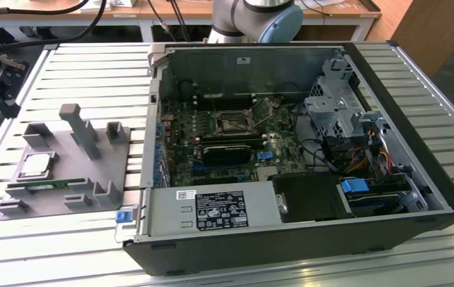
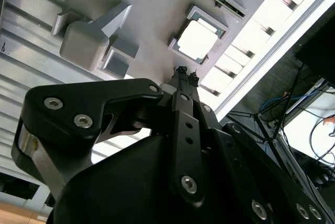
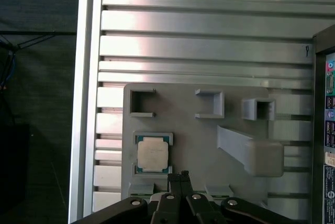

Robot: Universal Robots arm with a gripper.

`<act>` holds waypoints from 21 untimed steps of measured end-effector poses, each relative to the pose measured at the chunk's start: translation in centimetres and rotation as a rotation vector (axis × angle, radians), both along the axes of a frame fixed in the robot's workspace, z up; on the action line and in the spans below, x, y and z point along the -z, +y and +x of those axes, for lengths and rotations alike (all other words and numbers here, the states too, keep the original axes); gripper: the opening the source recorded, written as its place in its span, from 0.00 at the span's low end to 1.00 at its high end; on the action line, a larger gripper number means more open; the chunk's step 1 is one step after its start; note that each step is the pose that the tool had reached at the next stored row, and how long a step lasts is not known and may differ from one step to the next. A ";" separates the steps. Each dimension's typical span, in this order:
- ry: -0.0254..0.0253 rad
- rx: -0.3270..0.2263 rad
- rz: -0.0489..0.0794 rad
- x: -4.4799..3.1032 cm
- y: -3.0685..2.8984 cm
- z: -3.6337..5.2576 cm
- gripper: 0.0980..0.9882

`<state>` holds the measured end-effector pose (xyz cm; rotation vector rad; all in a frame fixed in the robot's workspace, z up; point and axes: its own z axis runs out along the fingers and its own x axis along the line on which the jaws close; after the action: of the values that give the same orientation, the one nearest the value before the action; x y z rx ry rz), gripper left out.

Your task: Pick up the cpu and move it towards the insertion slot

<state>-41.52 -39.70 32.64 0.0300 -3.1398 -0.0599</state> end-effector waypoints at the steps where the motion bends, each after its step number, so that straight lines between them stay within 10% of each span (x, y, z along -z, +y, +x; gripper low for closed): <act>1: 0.0000 0.000 0.000 0.02 0.00 0.00 0.01; 21: -0.0001 0.000 0.000 0.42 0.00 -0.08 0.01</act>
<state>-41.60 -39.70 32.22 0.0300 -3.1398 -0.0600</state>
